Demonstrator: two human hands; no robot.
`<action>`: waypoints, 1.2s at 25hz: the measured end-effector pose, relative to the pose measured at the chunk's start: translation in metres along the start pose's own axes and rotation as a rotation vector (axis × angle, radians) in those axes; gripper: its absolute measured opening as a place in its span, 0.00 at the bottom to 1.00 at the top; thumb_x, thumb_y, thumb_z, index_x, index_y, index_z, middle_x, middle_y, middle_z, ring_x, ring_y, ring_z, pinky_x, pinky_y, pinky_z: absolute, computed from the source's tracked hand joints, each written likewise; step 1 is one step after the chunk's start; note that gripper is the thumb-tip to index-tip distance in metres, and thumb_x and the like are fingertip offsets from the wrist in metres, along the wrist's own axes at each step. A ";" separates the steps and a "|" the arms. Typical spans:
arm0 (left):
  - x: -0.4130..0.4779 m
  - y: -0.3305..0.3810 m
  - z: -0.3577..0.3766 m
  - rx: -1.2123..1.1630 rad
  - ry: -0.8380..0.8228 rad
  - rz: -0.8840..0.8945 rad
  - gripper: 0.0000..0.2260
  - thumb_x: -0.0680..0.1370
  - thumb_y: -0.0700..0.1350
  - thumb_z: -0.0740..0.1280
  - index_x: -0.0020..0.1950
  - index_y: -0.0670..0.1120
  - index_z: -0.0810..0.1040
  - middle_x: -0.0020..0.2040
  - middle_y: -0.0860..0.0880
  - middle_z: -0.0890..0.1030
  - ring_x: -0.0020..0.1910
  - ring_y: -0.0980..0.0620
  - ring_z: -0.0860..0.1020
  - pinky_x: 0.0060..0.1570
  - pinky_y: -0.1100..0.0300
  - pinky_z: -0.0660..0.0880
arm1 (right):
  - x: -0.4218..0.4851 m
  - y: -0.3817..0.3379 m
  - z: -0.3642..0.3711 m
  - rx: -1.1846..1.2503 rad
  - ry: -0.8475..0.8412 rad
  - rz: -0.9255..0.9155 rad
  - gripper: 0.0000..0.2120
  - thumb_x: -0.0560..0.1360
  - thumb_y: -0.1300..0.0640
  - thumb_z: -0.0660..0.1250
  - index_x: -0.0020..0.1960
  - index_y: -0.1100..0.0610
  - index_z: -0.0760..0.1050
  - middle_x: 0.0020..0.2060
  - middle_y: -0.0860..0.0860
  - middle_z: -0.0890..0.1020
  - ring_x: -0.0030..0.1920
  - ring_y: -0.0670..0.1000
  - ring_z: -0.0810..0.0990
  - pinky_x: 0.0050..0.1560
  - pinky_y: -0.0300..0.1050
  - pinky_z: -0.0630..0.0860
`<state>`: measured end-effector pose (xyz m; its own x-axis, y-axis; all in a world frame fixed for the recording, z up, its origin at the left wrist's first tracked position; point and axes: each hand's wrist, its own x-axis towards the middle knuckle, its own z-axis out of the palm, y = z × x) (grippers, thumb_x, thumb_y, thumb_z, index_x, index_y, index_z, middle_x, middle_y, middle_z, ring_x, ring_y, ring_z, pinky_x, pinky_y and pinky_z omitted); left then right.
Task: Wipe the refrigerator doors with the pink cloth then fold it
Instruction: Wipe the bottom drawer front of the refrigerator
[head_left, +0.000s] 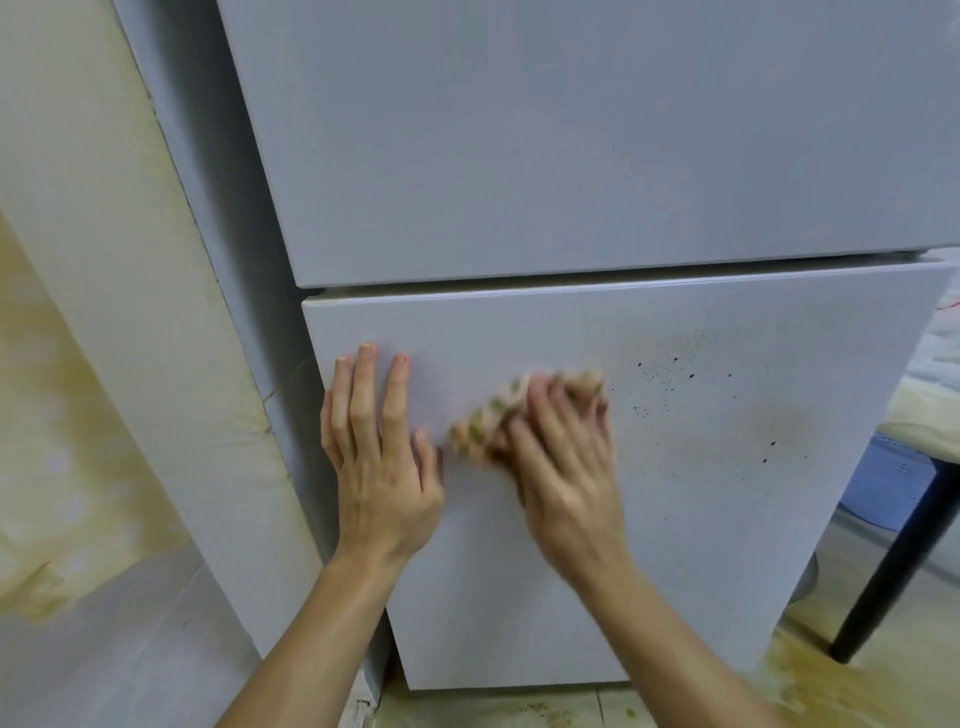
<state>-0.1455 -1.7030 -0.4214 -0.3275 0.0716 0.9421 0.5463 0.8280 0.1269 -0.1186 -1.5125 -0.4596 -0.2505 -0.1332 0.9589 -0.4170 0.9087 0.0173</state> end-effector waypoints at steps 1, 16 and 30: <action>0.002 0.003 0.002 0.000 0.008 -0.001 0.32 0.76 0.33 0.65 0.81 0.38 0.64 0.82 0.37 0.60 0.84 0.37 0.55 0.81 0.36 0.56 | 0.029 0.004 -0.008 -0.004 0.053 0.030 0.24 0.78 0.66 0.74 0.73 0.59 0.76 0.79 0.57 0.67 0.81 0.59 0.65 0.81 0.65 0.58; 0.007 0.052 0.031 -0.067 0.042 0.036 0.33 0.75 0.38 0.67 0.80 0.41 0.64 0.83 0.40 0.60 0.84 0.40 0.53 0.81 0.37 0.50 | 0.006 0.036 -0.027 -0.017 0.117 0.164 0.22 0.87 0.58 0.59 0.80 0.57 0.64 0.82 0.53 0.61 0.83 0.56 0.61 0.81 0.63 0.59; 0.008 0.082 0.041 -0.088 0.033 0.018 0.31 0.76 0.38 0.68 0.79 0.42 0.67 0.83 0.38 0.59 0.84 0.36 0.53 0.81 0.35 0.48 | -0.035 0.058 -0.026 -0.113 0.022 0.078 0.19 0.88 0.52 0.59 0.77 0.55 0.67 0.80 0.55 0.63 0.84 0.52 0.56 0.83 0.54 0.54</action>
<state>-0.1351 -1.6120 -0.4167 -0.2921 0.0666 0.9541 0.6181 0.7744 0.1352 -0.1110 -1.4444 -0.4847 -0.2586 -0.0534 0.9645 -0.2962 0.9548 -0.0266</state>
